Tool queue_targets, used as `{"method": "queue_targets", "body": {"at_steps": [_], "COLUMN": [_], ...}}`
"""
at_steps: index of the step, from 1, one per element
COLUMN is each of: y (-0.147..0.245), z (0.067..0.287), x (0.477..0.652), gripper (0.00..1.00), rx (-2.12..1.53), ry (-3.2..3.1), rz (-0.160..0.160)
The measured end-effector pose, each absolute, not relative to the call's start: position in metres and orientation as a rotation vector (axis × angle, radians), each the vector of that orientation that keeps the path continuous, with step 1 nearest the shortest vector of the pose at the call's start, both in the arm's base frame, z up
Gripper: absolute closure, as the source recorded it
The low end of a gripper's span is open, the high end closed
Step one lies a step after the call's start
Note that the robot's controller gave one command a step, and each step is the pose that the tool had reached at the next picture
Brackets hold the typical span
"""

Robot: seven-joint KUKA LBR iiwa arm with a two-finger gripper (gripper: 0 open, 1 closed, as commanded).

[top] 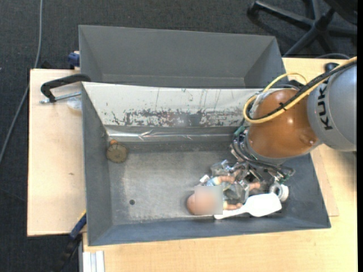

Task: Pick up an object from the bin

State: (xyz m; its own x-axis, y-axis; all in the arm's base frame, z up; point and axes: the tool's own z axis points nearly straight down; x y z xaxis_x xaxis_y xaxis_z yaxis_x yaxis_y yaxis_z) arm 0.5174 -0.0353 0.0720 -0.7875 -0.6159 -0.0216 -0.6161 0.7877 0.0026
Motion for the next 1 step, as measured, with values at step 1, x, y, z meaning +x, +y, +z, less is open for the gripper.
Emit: {"method": "queue_targets", "body": {"at_steps": [1], "y": [-0.0377], "z": [0.2347], "x": [0.5151], "gripper": [1.0], "rx": [-0.963], "ry": [2.96], "rz": [0.011]}}
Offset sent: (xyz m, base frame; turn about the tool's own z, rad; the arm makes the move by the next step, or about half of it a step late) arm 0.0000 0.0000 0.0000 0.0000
